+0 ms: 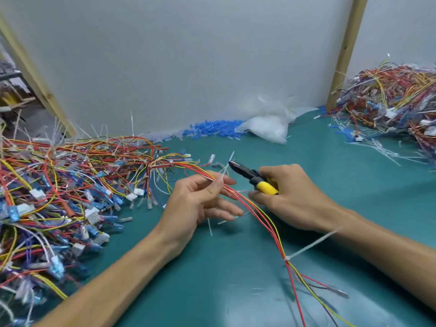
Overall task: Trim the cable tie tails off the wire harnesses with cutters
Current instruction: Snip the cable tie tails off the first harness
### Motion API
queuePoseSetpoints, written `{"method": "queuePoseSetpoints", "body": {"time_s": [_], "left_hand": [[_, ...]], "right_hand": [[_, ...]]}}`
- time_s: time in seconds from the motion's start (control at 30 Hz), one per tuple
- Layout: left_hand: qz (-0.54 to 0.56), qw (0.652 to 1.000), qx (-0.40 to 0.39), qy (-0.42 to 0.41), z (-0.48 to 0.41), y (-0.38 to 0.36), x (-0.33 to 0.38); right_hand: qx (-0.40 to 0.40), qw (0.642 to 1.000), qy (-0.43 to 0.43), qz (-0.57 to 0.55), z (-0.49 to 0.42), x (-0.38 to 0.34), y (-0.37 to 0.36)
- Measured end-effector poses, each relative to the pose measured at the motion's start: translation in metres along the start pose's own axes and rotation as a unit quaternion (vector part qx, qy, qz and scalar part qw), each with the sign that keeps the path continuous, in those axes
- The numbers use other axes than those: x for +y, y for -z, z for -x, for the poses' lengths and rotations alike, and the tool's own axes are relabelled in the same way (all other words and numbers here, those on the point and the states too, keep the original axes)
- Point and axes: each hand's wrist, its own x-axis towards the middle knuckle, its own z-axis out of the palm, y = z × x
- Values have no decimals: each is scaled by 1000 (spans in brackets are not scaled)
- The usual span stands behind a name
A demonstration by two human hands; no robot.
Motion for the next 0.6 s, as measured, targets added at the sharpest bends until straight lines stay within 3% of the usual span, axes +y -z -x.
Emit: {"method": "queuePoseSetpoints", "body": {"time_s": [0.2,0.33,0.6], "left_hand": [[-13,991,62,-114,-3,7,-14],[-76,982,58,-163,-2,12,-14],[-112,976,34,-183,-5,17,-15]], "right_hand": [[-56,997,39,37,4,-3,-1],[-80,995,49,35,5,-4,0],[-133,989,61,1,3,-1,6]]}}
